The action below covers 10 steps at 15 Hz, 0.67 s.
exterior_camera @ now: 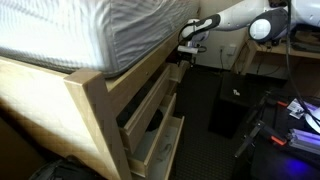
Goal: Open both topmost drawers fully
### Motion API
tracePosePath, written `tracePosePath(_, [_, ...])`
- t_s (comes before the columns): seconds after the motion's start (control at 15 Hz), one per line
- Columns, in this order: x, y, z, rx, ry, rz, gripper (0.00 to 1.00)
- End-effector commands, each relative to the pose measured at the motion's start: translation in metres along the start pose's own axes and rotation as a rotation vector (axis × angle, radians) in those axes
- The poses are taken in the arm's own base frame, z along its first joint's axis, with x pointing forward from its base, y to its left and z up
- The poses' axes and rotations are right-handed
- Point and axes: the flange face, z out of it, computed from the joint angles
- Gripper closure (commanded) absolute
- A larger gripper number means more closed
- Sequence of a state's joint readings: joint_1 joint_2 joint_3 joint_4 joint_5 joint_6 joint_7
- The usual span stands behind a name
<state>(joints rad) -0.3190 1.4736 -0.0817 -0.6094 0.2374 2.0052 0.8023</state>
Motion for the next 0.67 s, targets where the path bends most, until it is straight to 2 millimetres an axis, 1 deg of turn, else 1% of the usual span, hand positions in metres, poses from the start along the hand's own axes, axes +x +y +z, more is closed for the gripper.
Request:
tracePosePath(0.0, [-0.006, -0.001, -0.004, -0.135, 0.099, 0.107, 0.00])
tracePosePath(0.33, [-0.026, 0.000, -0.005, -0.331, 0.201, 0.221, 0.00])
tracePosePath(0.47, [-0.034, 0.007, 0.001, -0.409, 0.160, 0.194, 0.00])
tracePosePath(0.6, [-0.040, 0.016, 0.013, -0.445, 0.053, 0.117, 0.00])
